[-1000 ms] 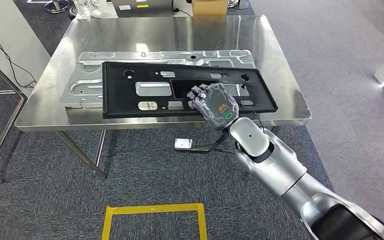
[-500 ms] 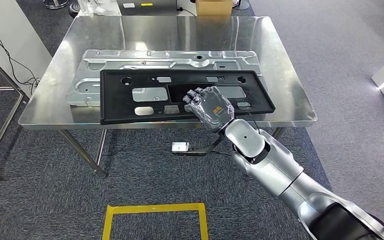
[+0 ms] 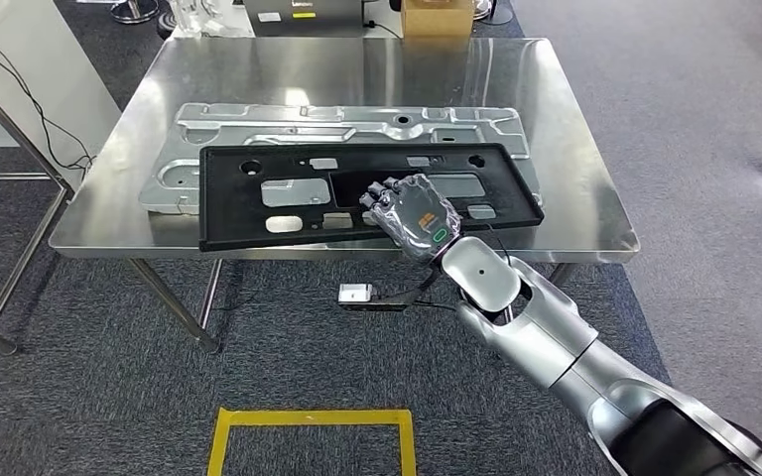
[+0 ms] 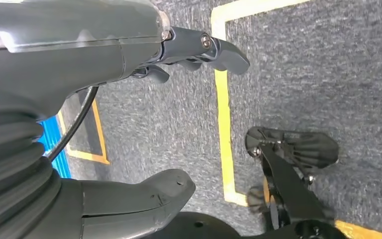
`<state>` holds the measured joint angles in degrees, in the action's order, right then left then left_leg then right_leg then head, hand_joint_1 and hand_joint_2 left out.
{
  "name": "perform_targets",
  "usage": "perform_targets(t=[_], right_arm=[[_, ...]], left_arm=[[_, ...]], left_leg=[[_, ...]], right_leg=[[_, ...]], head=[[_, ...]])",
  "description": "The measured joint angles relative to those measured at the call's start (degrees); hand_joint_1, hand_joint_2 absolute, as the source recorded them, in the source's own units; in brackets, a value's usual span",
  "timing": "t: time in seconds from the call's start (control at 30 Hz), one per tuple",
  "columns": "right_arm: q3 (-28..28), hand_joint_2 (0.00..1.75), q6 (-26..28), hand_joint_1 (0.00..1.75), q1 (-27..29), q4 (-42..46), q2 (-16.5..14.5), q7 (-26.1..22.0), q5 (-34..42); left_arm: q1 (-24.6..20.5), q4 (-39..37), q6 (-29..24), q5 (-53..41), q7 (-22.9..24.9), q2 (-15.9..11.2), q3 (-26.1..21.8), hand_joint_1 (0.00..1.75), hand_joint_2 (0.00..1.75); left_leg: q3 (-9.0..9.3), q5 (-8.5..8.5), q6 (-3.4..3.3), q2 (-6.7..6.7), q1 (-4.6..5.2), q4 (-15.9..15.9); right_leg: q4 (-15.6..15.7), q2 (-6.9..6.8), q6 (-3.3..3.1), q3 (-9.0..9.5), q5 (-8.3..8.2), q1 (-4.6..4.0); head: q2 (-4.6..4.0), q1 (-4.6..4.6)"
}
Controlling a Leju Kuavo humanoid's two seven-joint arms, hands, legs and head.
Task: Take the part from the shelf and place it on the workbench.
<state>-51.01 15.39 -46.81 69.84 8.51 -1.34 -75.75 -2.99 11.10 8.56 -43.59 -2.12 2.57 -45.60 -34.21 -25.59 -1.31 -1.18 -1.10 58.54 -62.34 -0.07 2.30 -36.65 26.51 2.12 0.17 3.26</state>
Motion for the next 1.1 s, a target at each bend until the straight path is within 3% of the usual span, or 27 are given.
perform_targets(t=[0.03, 0.13, 0.2, 0.3, 0.33, 0.37, 0.4, 0.43, 0.5, 0.53, 0.6, 0.7, 0.77, 0.83, 0.87, 0.9, 1.0, 1.03, 1.1], right_arm=[[-0.03, 1.75, 0.0, 1.75, 0.01, -0.07, -0.01, -0.01, 0.01], [-0.09, 1.75, 0.02, 1.75, 0.08, -0.22, -0.03, -0.02, 0.02], [-0.08, 1.75, 0.04, 1.75, 0.02, -0.25, -0.04, -0.02, 0.02], [-0.13, 1.75, 0.03, 1.75, 0.02, -0.28, -0.06, -0.03, 0.02], [-0.2, 1.75, 0.03, 1.75, 0.05, -0.33, -0.06, -0.04, 0.02], [-0.28, 1.75, 0.02, 1.75, 0.08, -0.38, -0.06, -0.04, 0.02], [-0.36, 1.75, 0.02, 1.75, 0.09, -0.43, -0.06, -0.04, 0.02], [-0.4, 1.75, 0.02, 1.75, 0.08, -0.46, -0.06, -0.04, 0.02], [-0.44, 1.75, 0.03, 1.75, 0.01, -0.5, -0.06, -0.04, 0.03], [-0.46, 1.75, 0.04, 1.75, -0.04, -0.52, -0.06, -0.04, 0.05], [-0.54, 1.75, 0.04, 1.75, -0.06, -0.61, -0.04, -0.04, 0.1], [-0.56, 1.75, 0.07, 1.75, -0.08, -0.66, -0.01, -0.02, 0.28], [-0.56, 1.75, 0.08, 1.75, -0.18, -0.73, 0.03, -0.02, 0.4], [-0.62, 1.75, 0.05, 1.75, -0.04, -0.94, 0.07, -0.03, 0.49], [-0.66, 1.75, 0.05, 1.75, 0.09, -1.07, 0.09, -0.03, 0.52], [-0.7, 1.75, 0.04, 1.75, 0.18, -1.17, 0.1, -0.03, 0.55], [-0.73, 1.75, 0.04, 1.75, 0.2, -1.28, 0.14, -0.02, 0.58], [-0.74, 1.75, 0.04, 1.75, 0.17, -1.3, 0.16, -0.03, 0.6], [-0.76, 1.75, 0.05, 1.75, 0.14, -1.35, 0.23, -0.02, 0.63]], left_arm=[[-0.01, 0.0, 0.01, -0.02, 0.0, -0.02, -0.02, 0.0, 1.75], [0.07, 0.0, 0.03, -0.08, 0.01, 0.0, -0.06, 0.0, 1.75], [0.15, 0.0, 0.05, -0.17, -0.02, 0.03, -0.06, 0.0, 1.75], [0.07, 0.0, 0.04, -0.25, -0.08, -0.01, -0.06, 0.0, 1.75], [0.1, 0.0, 0.03, -0.26, -0.09, -0.03, -0.06, 0.0, 1.75], [0.15, 0.0, 0.02, -0.27, -0.09, -0.03, -0.06, 0.0, 1.75], [0.22, 0.0, 0.01, -0.27, -0.09, -0.03, -0.06, 0.0, 1.75], [0.28, 0.0, 0.01, -0.27, -0.09, -0.04, -0.06, 0.0, 1.75], [0.31, 0.0, 0.03, -0.27, -0.11, -0.12, -0.07, 0.0, 1.75], [0.28, 0.0, 0.05, -0.27, -0.13, -0.16, -0.07, 0.0, 1.75], [0.22, 0.0, 0.07, -0.28, -0.15, -0.2, -0.1, 0.0, 1.75], [0.3, 0.0, 0.1, -0.32, -0.15, -0.22, -0.2, 0.0, 1.75], [0.33, 0.0, 0.18, -0.37, -0.16, -0.21, -0.35, 0.0, 1.75], [0.24, 0.0, 0.22, -0.38, -0.16, -0.21, -0.52, 0.0, 1.75], [0.22, 0.0, 0.23, -0.38, -0.16, -0.21, -0.6, 0.0, 1.75], [0.2, 0.0, 0.24, -0.38, -0.16, -0.21, -0.69, 0.0, 1.75], [0.28, 0.0, 0.26, -0.38, -0.15, -0.16, -0.92, 0.0, 1.75], [0.28, 0.0, 0.26, -0.38, -0.15, -0.14, -0.96, 0.0, 1.75], [0.18, 0.0, 0.27, -0.38, -0.16, -0.09, -1.01, 0.0, 1.75]], left_leg=[[-0.13, -0.3, 0.41, -0.1, 0.05, 0.4], [-0.17, -0.66, 1.44, -0.16, -0.07, 0.46], [-0.78, -1.79, 1.99, 0.25, -0.25, 2.11], [-5.92, -5.99, 2.38, 0.8, -0.27, 12.19], [-7.86, -6.74, 2.37, 0.81, -0.25, 15.39], [-9.05, -6.44, 2.26, 0.82, -0.23, 16.85], [-9.12, -4.94, 2.02, 0.82, -0.18, 16.02], [-8.07, -2.52, 1.66, 0.82, -0.09, 12.98], [-4.87, 1.61, 0.71, 0.92, 0.36, 5.45], [-3.66, 2.32, 0.34, 0.99, 0.62, 2.8], [-2.91, 1.89, 0.02, 1.01, 1.04, 1.18], [-1.83, 1.68, -0.42, 0.9, 0.67, -0.21], [-0.91, 1.47, -0.9, 0.92, 0.5, -0.83], [-0.44, 0.95, -1.21, 0.86, 0.53, -0.77], [-0.21, 0.63, -1.23, 0.79, 0.55, -0.64], [0.07, 0.27, -1.19, 0.71, 0.55, -0.47], [1.08, -1.09, -0.82, 0.56, 0.68, 0.21], [1.22, -1.45, -0.59, 0.53, 0.76, 0.39], [1.24, -1.8, -0.04, 0.52, 0.88, 0.42]], right_leg=[[1.52, 0.11, -0.24, 0.6, -0.35, -0.09], [1.87, 0.22, -1.45, 0.72, 0.07, -0.44], [2.16, 0.14, -2.29, 1.18, 0.16, -0.4], [2.33, -0.08, -3.15, 1.92, 0.61, -0.63], [2.33, -0.12, -3.31, 2.12, 0.8, -0.79], [2.32, -0.12, -3.42, 2.38, 1.03, -0.94], [2.32, -0.09, -3.46, 2.74, 1.31, -1.09], [2.32, -0.06, -3.44, 3.24, 1.64, -1.22], [2.38, -0.04, -3.24, 4.09, 2.31, -1.44], [2.42, -0.02, -3.01, 4.24, 2.53, -1.47], [2.63, -0.04, -2.4, 4.17, 2.68, -1.47], [1.83, -0.12, -1.49, 4.13, 3.56, -1.42], [-3.42, -0.02, -1.19, 1.53, 5.92, -1.36], [-10.54, 0.03, -1.0, -3.02, 8.08, -1.36], [-12.3, 0.02, -0.93, -4.61, 7.81, -1.35], [-12.1, 0.02, -0.93, -5.27, 6.42, -1.35], [-2.45, 0.04, -1.49, -2.18, -0.58, -1.52], [0.19, 0.05, -1.81, -1.07, -1.59, -1.65], [1.79, 0.11, -2.38, -0.31, -1.35, -1.99]], head=[[0.0, 0.02], [0.0, 0.04], [0.0, 0.04], [0.0, 0.05], [0.0, 0.05], [0.0, 0.05], [0.0, 0.05], [0.0, 0.05], [0.0, 0.04], [-0.01, 0.04], [-0.01, 0.04], [0.0, 0.0], [0.0, -0.02], [0.0, -0.02], [0.0, -0.02], [0.0, -0.02], [-0.01, -0.02], [-0.01, -0.01], [-0.01, -0.01]])
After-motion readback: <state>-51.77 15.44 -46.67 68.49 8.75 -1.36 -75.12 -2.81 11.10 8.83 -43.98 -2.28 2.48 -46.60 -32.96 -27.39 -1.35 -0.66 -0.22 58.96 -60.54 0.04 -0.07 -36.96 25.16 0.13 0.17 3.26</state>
